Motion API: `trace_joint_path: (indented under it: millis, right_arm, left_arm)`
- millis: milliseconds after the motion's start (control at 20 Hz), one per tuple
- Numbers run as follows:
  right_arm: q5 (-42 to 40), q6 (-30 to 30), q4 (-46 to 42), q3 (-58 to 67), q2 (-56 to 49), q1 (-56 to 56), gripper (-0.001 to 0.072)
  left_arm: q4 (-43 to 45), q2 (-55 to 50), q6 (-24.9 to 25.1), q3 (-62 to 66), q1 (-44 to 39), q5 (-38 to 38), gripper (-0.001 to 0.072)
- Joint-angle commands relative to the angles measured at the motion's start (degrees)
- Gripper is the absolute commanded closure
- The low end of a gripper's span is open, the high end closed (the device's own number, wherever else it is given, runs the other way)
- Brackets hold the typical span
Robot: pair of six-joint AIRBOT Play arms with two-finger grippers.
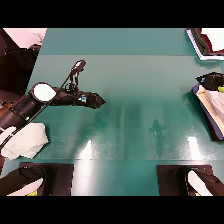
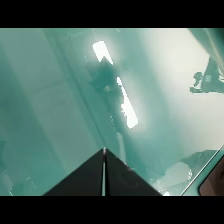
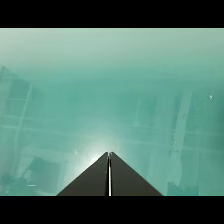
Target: Fold the shirts.
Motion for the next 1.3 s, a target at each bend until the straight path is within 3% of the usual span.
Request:
trace_joint_path:
  millis: [0, 750, 800, 900, 1050, 1250]
  right_arm:
    - [0.0, 0.0, 0.0, 0.0, 0.0, 0.0, 0.0697]
    - [0.1, 0.0, 0.5, 0.0, 0.0, 0.0, 0.0698]
    - [0.0, 0.0, 0.5, 0.0, 0.0, 0.0, 0.0698]
    - [0.0, 0.0, 0.5, 0.0, 0.0, 0.0, 0.0697]
    - [0.0, 0.0, 0.5, 0.0, 0.0, 0.0, 0.0698]
    - [0.3, 0.0, 0.5, 0.0, 0.0, 0.0, 0.0697]
  left_arm:
    - [0.0, 0.0, 0.0, 0.1, 0.0, 0.0, 0.0677]
    - [-2.1, 0.0, 0.0, 0.1, 0.0, 1.5, 0.0676]
    - [-1.8, 0.1, 0.0, 0.7, 0.5, 1.2, 0.0625]
    - [0.7, 0.1, -0.9, 5.4, 4.7, -7.9, -0.0010]
    - [14.5, 0.5, -8.0, 14.0, 13.6, -27.0, -0.0002]
    - [46.6, 3.9, -15.3, 14.2, 19.8, -40.9, -0.0002]
